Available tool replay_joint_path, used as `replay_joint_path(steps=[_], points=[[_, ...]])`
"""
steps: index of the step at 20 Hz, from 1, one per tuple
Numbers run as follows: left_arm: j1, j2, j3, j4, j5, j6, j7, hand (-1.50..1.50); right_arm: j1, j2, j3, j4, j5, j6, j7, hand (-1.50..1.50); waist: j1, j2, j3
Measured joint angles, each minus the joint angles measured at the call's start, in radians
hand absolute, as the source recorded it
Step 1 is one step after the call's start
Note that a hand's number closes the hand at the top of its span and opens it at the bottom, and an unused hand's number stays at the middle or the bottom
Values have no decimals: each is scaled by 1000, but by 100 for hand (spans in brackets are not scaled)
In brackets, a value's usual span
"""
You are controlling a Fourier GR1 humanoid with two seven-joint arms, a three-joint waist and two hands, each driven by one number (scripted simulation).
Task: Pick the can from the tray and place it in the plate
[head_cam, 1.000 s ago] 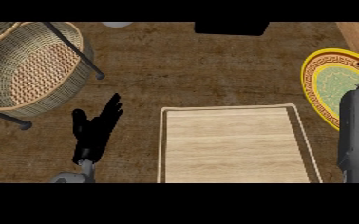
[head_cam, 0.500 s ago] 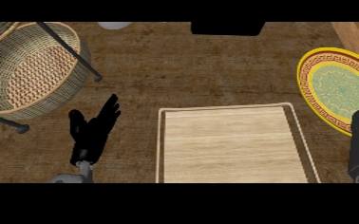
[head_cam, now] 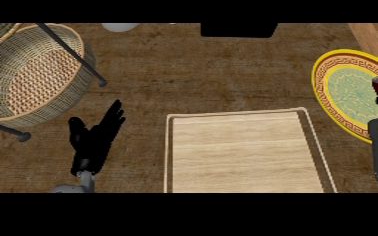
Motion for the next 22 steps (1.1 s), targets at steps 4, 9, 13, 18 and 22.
replay_joint_path(steps=[4, 9, 13, 18, 22], points=[[0, 3, 5, 2, 6, -6, 8, 0, -2, 5, 17, -12, -132, -97, -157, -150, -3, -2, 1], [32, 1, 1, 3, 1, -8, -9, 0, 18, 37, 50, -89, -302, -197, -286, -150, -11, -7, -1], [24, -5, 11, 24, -2, -2, -21, 0, 78, 98, 130, -215, -490, -233, -361, -150, -28, -13, -3], [27, -7, 16, 4, -5, 8, -5, 0, 231, 208, 298, -466, -719, -232, -440, -150, -38, -18, -5], [29, -15, 15, 21, -11, 5, -21, 0, 376, 306, 449, -635, -827, -235, -491, -150, -39, -18, -6]])
